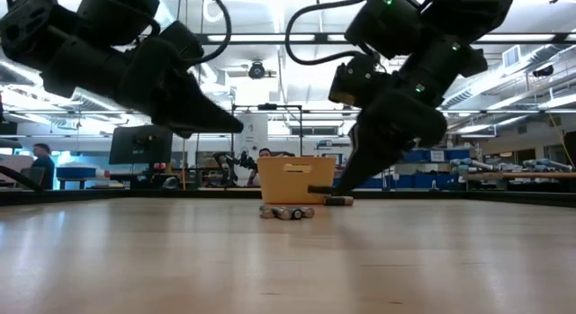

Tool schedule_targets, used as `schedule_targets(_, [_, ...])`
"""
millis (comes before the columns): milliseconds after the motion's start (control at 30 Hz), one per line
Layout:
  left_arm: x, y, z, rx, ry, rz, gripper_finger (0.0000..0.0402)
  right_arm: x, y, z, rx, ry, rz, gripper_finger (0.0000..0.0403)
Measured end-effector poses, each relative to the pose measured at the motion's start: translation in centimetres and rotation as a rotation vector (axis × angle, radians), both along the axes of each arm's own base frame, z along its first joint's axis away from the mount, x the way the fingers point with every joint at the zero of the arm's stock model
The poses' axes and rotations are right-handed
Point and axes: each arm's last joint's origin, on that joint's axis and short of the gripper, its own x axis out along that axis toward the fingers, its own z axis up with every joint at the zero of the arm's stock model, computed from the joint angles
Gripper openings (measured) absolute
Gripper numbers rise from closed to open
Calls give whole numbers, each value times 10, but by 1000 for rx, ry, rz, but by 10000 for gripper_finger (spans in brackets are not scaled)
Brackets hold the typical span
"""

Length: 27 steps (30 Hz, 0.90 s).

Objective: Sort batteries
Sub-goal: Put the small black battery into the orange bin

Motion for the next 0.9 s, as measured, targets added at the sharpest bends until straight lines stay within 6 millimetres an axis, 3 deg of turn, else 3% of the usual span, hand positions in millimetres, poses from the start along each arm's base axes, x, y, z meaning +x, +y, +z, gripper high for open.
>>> schedule_targets(267, [22,-5,-2,-35,22,-18,155,9,-4,8,-15,-83,11,39])
schedule_targets(433, [38,-8,-7,-36,43,-12,196,17,-3,20,-34,-138,39,40])
schedule_targets(667, [52,-10,-10,-25,61,-14,208,24,2,30,-52,-172,72,40])
schedule_targets(900, [54,-11,-9,-23,61,-17,202,25,4,31,-55,-180,81,41])
